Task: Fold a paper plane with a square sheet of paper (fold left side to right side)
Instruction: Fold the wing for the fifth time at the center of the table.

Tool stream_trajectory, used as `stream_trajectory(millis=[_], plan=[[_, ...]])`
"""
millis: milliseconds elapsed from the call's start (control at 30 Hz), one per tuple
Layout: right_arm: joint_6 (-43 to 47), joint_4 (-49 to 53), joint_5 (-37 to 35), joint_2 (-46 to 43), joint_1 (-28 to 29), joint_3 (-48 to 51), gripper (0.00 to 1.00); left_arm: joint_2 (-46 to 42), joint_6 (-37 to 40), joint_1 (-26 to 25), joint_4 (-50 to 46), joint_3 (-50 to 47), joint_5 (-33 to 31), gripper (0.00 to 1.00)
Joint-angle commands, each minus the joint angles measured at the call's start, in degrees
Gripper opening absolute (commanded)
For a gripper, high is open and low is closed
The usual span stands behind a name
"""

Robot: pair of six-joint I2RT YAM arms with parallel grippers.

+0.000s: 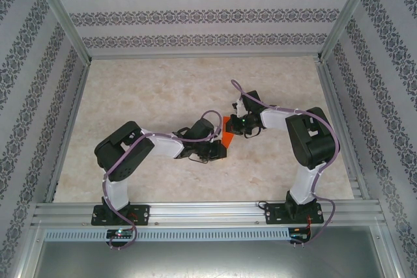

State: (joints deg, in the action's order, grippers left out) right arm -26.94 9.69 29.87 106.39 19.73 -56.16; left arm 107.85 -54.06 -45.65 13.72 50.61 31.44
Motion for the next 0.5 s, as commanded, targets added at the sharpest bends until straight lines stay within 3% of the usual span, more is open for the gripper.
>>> stream_trajectory(millis=[0, 233, 467], plan=[[1.52, 5.52, -6.54, 2.98, -0.51, 0.85, 0.03, -1.73, 1.63, -1.37, -6.46, -1.69, 1.44, 0.14], [1.32, 4.20, -4.50, -0.51, -0.51, -0.05, 0.06, -6.00, 2.03, -1.37, -6.16, -3.23, 0.08, 0.14], [1.19, 4.61, -7.31, -11.69, -0.65, -0.89, 0.29, -13.74, 6.32, -0.72, -10.58, -2.84, -6.44, 0.21]])
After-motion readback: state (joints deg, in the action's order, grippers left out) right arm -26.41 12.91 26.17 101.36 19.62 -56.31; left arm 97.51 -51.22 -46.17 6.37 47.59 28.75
